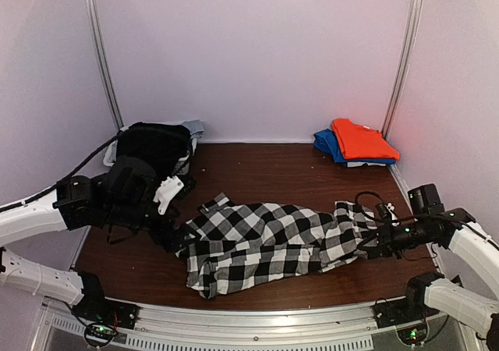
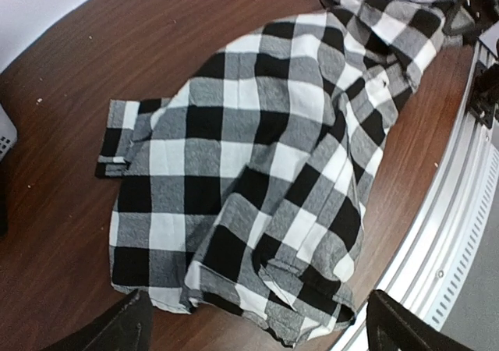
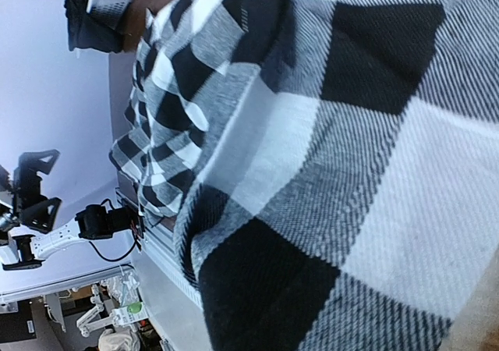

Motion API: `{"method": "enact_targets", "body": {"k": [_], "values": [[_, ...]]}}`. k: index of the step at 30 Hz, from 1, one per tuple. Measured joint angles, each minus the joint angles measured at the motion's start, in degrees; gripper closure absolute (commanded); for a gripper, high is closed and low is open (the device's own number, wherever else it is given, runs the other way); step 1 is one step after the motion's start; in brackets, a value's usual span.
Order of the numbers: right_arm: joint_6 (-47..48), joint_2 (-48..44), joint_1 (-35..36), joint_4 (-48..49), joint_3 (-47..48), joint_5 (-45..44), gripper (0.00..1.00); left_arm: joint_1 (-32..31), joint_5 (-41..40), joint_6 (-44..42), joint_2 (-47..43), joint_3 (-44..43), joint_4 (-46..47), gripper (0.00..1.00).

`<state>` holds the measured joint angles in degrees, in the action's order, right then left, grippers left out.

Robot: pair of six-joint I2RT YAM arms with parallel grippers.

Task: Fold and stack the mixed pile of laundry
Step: Pick up the crumpled shirt from the center of the board.

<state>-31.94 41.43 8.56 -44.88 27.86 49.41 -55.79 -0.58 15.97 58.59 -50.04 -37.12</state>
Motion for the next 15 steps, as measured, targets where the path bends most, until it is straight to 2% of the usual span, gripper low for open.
{"method": "enact_targets", "body": {"k": [2, 4, 9, 15], "values": [[-0.15, -0.02, 0.07, -1.64, -1.42, -0.37, 1.0, 3.72, 3.32, -0.9, 1.53, -1.68, 0.26, 0.24], [-0.52, 0.44, 0.09, -2.62, -2.27, -0.96, 1.0, 7.5, 6.97, -2.99, 6.82, -5.35, -0.59, 0.31], [-2.47, 2.97, 0.09, -1.51, -3.06, -1.73, 1.0, 9.09, 16.15, -9.09, 26.36, -15.28, -0.74, 0.4], [-3.21, 4.26, 0.09, 0.55, -2.84, -1.92, 1.0, 9.01, 27.06, -13.0, 39.71, -18.88, -4.35, 0.48]]}}
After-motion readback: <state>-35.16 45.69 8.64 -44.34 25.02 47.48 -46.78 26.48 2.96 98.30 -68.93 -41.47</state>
